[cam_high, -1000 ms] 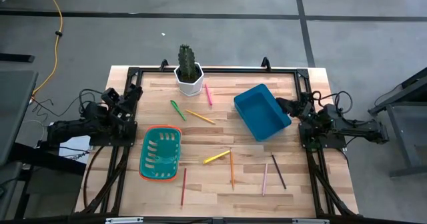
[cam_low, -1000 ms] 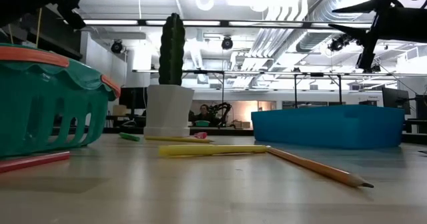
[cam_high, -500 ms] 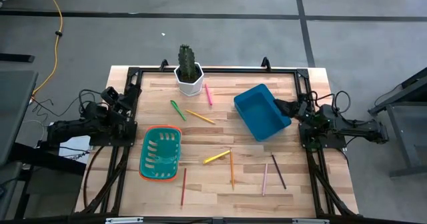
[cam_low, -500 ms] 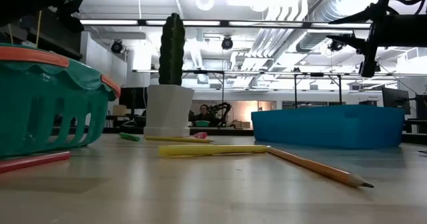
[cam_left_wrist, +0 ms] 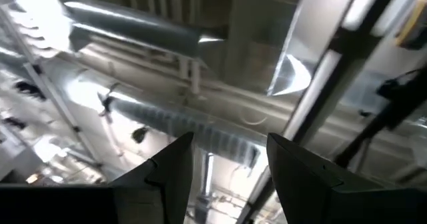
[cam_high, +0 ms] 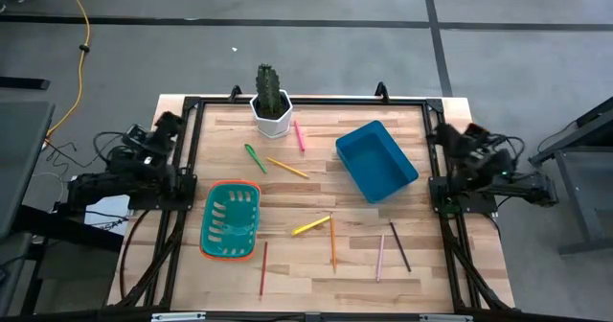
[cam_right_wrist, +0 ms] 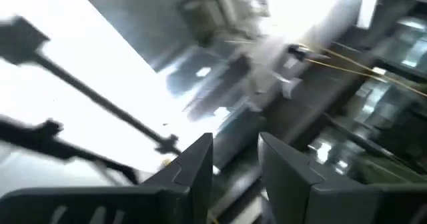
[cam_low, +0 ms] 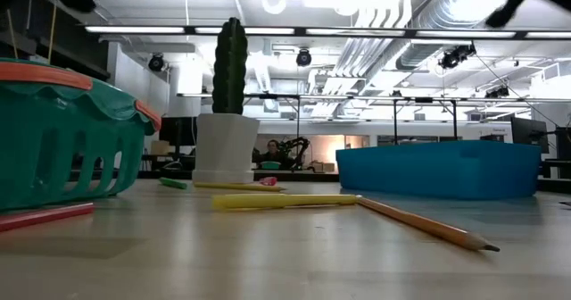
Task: Sort pens & pencils
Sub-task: Put the dark blue pencil into the blue bin
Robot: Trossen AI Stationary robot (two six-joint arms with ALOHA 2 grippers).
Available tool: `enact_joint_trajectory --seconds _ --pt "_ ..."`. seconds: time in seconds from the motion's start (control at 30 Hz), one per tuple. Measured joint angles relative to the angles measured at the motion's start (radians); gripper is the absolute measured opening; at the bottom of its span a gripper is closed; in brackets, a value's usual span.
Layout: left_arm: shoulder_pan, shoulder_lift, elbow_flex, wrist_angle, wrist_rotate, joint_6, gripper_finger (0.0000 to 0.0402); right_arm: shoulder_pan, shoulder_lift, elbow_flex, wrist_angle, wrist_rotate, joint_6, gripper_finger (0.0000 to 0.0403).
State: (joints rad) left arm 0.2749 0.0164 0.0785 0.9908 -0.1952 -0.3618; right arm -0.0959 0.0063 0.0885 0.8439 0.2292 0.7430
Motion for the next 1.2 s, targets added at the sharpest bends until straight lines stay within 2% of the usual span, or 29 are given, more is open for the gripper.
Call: enact_joint_trajectory --seconds 0.07,0.17,0.33,0.47,0.8,0.97,1.1,1.2 --pt "0.000 0.011 0.073 -0.090 0.042 0.027 0.0175 0.000 0.015 0.079 -0.107 -0.022 -0.038 0.0113" --pt "0.000 0.059 0.221 -0.313 0.083 0.077 0.0175 0.000 0.085 0.238 -0.353 -0.028 -0.095 0.0113" --pt "0.000 0.194 0.505 -0.822 0.133 0.189 0.0175 0.000 0.284 0.510 -0.718 -0.057 -0.205 0.0113" --pt "0.000 0.321 0.673 -1.139 0.135 0.224 0.0175 0.000 0.449 0.670 -0.888 -0.089 -0.239 0.0113" --pt "0.000 0.549 0.846 -1.284 0.276 0.220 0.0175 0.000 0.788 0.943 -1.116 -0.231 -0.273 0.0113" --pt "0.000 0.612 0.876 -1.401 0.346 0.219 0.0175 0.000 0.921 1.038 -1.127 -0.281 -0.322 0.0113" --pt "0.000 0.673 0.878 -1.406 0.429 0.197 0.0175 0.000 1.017 1.101 -1.129 -0.371 -0.300 0.0113" --pt "0.000 0.730 0.878 -1.405 0.507 0.178 0.0175 0.003 1.090 1.144 -1.193 -0.439 -0.291 0.0113"
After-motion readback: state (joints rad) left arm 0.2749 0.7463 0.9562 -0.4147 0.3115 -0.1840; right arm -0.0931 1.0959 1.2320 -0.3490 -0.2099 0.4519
